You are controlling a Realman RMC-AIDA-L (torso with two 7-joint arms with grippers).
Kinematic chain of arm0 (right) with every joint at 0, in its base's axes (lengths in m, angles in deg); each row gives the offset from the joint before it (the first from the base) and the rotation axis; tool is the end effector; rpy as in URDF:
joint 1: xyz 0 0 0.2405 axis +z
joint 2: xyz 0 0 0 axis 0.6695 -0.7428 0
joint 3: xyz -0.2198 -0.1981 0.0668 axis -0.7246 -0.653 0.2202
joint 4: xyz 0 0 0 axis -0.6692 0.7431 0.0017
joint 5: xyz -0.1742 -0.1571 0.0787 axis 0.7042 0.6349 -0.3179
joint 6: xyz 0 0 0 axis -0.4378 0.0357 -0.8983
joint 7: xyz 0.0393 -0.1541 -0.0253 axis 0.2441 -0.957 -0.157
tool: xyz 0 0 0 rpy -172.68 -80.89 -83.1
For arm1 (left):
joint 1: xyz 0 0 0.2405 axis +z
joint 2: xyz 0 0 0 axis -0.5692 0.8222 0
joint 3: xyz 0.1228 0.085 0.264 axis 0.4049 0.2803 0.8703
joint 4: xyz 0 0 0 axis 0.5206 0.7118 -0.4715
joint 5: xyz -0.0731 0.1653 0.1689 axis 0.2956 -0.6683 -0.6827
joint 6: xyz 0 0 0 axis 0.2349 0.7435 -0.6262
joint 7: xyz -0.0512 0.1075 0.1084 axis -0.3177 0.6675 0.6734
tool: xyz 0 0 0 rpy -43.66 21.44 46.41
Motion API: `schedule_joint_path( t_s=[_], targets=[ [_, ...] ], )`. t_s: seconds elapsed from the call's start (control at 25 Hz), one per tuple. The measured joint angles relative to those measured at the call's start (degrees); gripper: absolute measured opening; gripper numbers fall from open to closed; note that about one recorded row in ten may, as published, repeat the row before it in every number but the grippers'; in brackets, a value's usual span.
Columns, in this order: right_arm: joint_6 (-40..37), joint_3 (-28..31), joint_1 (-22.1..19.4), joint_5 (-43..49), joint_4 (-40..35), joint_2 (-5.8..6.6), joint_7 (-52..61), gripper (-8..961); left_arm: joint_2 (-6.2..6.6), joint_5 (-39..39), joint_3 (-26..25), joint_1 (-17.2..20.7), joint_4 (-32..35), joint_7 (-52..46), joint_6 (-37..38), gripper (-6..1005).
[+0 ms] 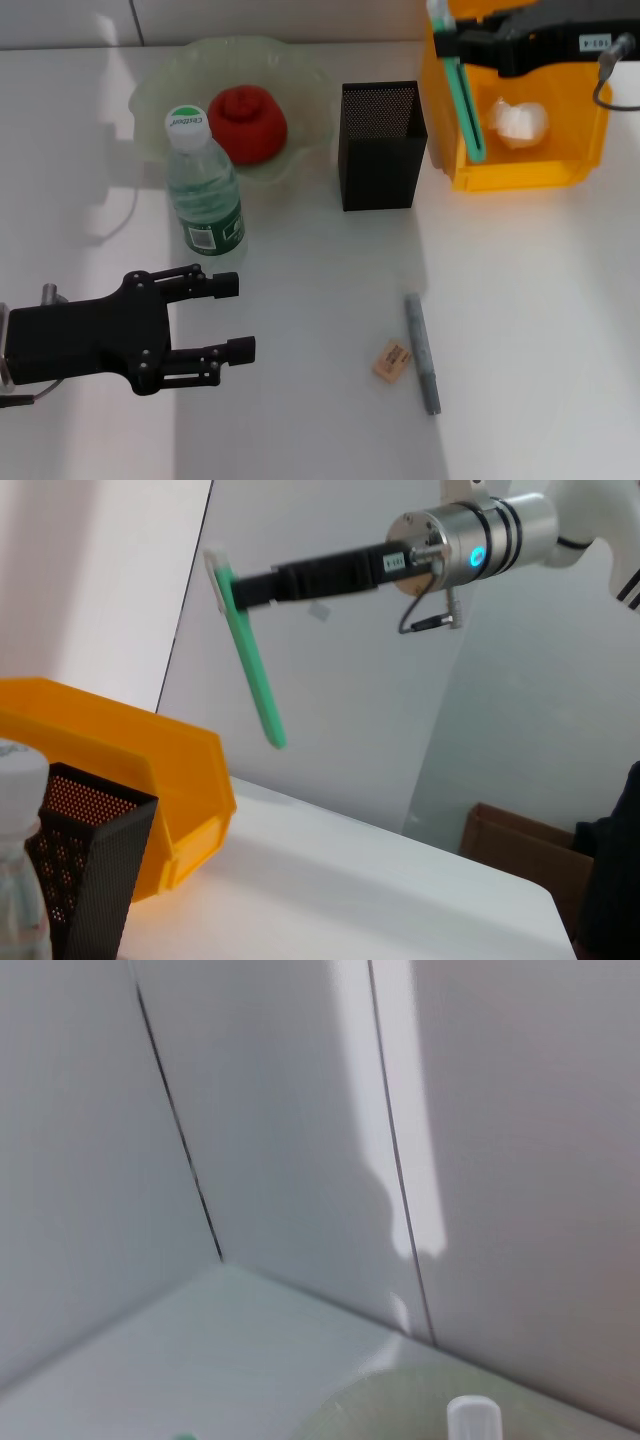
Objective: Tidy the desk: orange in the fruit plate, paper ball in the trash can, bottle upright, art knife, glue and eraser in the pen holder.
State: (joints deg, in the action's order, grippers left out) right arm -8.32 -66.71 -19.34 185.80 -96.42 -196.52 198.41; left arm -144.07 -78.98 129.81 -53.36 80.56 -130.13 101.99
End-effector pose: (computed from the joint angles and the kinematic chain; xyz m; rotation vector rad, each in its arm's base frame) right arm 0.1621 0.4154 0.0474 -2.5088 0.7270 0.5252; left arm -0.3461 0.2937 -0.0375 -2.8537 -0.5472 -0.9342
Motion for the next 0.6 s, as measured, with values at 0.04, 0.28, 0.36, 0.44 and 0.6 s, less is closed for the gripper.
schedule_joint_path(
  t_s=[0.04,0.28,0.36,0.44,0.6],
  targets=[
    [2.89,0.57,-0.37,-7.02,5.06,0.06,-4.19,164,-0.09,-0.14,0.00,-0.18,0.00,0.00,-0.02,780],
    [7.51,4.24,6.04,-28.67,35.94,-0.02,-25.28,177,-0.12,-0.01,0.00,-0.32,0.00,0.00,0.18,780],
    [8.58,4.68,8.21,-32.38,42.96,-0.02,-29.85,183,-0.13,0.08,0.00,-0.33,0.00,0.00,0.22,780],
    [9.83,4.89,9.91,-36.08,48.85,-0.02,-34.58,189,-0.14,0.08,0.00,-0.32,0.00,0.00,0.22,781],
    [13.11,4.83,11.62,-40.48,55.13,-0.21,-41.17,202,-0.29,0.06,0.00,-0.18,0.00,0.00,0.01,781]
  ],
)
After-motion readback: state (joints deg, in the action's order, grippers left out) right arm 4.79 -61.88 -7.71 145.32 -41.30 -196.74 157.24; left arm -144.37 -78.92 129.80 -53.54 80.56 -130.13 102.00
